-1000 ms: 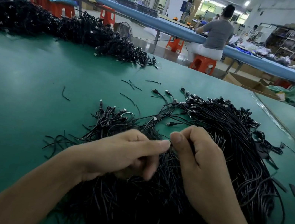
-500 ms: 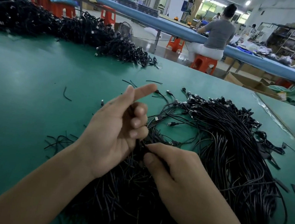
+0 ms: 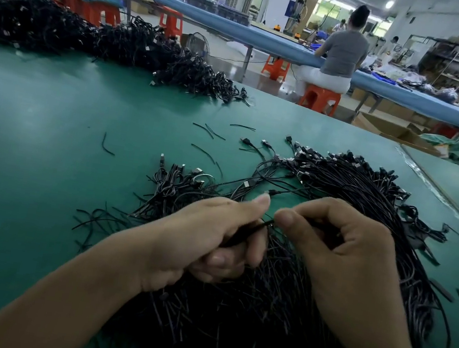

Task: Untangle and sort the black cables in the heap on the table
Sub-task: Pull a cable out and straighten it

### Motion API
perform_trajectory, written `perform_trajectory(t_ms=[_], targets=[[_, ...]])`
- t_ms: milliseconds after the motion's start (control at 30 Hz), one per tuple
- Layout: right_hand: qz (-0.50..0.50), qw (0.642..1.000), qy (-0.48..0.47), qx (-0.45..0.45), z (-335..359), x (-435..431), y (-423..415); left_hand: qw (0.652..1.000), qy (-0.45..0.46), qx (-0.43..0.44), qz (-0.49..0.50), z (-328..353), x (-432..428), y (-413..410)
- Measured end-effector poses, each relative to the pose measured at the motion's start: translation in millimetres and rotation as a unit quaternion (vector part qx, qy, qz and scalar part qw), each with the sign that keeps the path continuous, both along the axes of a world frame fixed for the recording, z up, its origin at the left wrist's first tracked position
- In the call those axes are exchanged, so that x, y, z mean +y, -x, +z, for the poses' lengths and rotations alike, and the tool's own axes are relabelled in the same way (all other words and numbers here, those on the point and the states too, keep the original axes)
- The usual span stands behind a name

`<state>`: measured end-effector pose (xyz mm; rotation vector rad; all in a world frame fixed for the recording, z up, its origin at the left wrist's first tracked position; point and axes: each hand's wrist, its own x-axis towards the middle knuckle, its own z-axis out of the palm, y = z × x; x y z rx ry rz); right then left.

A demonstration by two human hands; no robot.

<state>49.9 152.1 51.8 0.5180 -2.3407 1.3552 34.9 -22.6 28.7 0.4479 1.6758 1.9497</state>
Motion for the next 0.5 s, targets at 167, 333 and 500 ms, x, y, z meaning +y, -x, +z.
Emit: perform_trajectory(t_ms=[167, 333, 500], targets=[[0.034, 0.998, 0.004, -0.055, -6, -10, -1, 0.970, -0.177, -0.114, -0.119, 14, -9, -3], [0.043, 0.986, -0.135, -0.085, -11, -12, -2, 0.906, -0.406, -0.116, 0.028, 17, -8, 3], [0.089, 0.973, -0.194, -0.081, -8, -15, -9, 0.918, -0.294, 0.086, 0.252, 0, -4, 16]])
